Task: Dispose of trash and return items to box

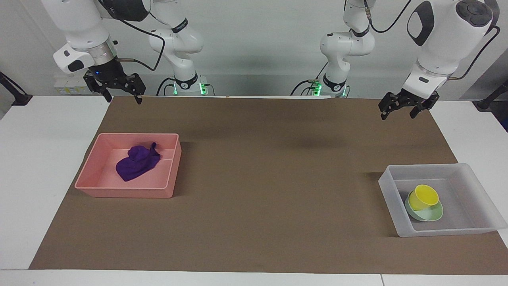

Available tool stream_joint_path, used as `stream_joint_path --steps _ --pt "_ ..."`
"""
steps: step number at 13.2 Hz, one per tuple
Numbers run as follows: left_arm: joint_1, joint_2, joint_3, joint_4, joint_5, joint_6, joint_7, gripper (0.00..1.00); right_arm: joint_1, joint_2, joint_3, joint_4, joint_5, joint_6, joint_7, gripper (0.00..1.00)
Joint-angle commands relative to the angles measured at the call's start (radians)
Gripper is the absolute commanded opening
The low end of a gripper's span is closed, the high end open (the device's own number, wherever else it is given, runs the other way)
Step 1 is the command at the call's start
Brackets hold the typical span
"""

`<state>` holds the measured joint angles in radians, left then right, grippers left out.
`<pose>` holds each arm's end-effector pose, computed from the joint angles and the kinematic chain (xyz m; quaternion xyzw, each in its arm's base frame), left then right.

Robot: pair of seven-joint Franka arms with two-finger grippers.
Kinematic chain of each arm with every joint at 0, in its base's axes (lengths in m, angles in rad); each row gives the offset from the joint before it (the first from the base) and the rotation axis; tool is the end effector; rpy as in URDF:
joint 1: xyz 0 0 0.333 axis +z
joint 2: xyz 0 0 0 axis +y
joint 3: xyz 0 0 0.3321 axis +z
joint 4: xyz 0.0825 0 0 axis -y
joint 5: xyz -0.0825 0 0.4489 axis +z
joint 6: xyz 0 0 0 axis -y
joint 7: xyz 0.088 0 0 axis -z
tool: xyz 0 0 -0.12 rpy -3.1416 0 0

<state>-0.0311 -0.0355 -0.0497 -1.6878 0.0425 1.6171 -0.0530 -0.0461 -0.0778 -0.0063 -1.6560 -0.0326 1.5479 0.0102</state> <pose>0.6069 -0.0446 0.5906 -0.9995 0.0152 0.0161 0.0232 0.5892 -0.0350 0.6271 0.9993 -0.0314 -0.0155 0.0157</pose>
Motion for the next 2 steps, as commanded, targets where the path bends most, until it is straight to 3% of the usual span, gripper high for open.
stream_joint_path --steps 1,2 --pt "0.019 -0.026 -0.025 -0.032 0.007 0.017 0.009 1.0 -0.006 -0.017 0.005 -0.019 0.002 -0.003 0.002 1.0" --pt "0.023 -0.026 -0.025 -0.032 0.007 0.017 0.009 1.0 -0.006 -0.017 0.005 -0.019 0.002 -0.003 0.002 1.0"
